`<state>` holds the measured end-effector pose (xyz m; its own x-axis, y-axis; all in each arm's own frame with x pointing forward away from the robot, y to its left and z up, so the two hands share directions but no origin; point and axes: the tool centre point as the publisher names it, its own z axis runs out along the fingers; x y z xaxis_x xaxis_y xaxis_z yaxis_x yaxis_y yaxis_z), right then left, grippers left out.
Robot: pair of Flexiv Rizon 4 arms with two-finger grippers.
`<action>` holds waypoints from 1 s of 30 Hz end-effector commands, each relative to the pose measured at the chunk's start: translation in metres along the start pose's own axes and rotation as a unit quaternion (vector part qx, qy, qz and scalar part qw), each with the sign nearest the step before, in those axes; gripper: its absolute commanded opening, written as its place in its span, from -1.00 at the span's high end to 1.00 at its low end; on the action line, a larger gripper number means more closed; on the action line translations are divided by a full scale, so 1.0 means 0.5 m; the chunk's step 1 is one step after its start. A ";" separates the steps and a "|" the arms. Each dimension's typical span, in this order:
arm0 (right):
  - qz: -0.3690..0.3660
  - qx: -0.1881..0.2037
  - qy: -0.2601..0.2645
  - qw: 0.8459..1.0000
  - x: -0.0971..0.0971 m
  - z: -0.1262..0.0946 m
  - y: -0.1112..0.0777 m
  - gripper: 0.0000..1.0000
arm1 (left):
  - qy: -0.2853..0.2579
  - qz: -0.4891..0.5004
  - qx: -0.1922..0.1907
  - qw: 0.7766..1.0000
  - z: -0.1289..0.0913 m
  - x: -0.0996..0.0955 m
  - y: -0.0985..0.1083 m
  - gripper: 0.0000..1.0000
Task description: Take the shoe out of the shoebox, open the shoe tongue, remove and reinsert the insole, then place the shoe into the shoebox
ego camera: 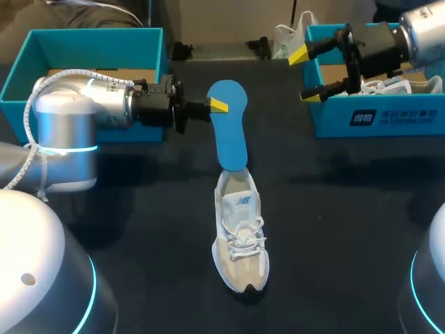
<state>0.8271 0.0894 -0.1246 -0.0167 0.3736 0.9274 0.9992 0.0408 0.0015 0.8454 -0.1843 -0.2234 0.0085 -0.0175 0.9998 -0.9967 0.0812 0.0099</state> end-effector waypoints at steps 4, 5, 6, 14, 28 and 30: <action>0.015 -0.003 -0.150 0.989 0.066 0.008 -0.010 -1.00 | 0.000 0.000 0.001 1.000 0.000 0.000 0.002 1.00; 0.016 -0.001 -0.164 0.986 0.072 0.009 -0.011 -1.00 | 0.000 0.000 0.001 1.000 0.000 0.000 0.002 1.00; 0.021 0.001 -0.180 0.984 0.078 0.010 -0.012 -1.00 | 0.000 0.000 0.001 1.000 0.000 0.000 0.002 1.00; 0.042 0.011 -0.266 0.963 0.106 0.017 -0.016 -1.00 | 0.000 0.000 0.001 1.000 0.000 0.000 0.002 1.00; 0.041 0.017 -0.355 0.934 0.118 0.094 -0.021 -1.00 | 0.000 0.000 0.001 1.000 0.000 0.000 0.002 1.00; 0.041 0.012 -0.362 0.931 0.119 0.103 -0.024 -1.00 | 0.000 0.000 0.001 1.000 0.000 0.000 0.002 1.00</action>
<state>0.8107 0.1488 -0.0870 0.0363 0.8351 0.5489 0.9971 0.0064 -0.0756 0.8455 -0.1841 -0.2234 0.0086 -0.0176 0.9998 -0.9966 0.0812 0.0100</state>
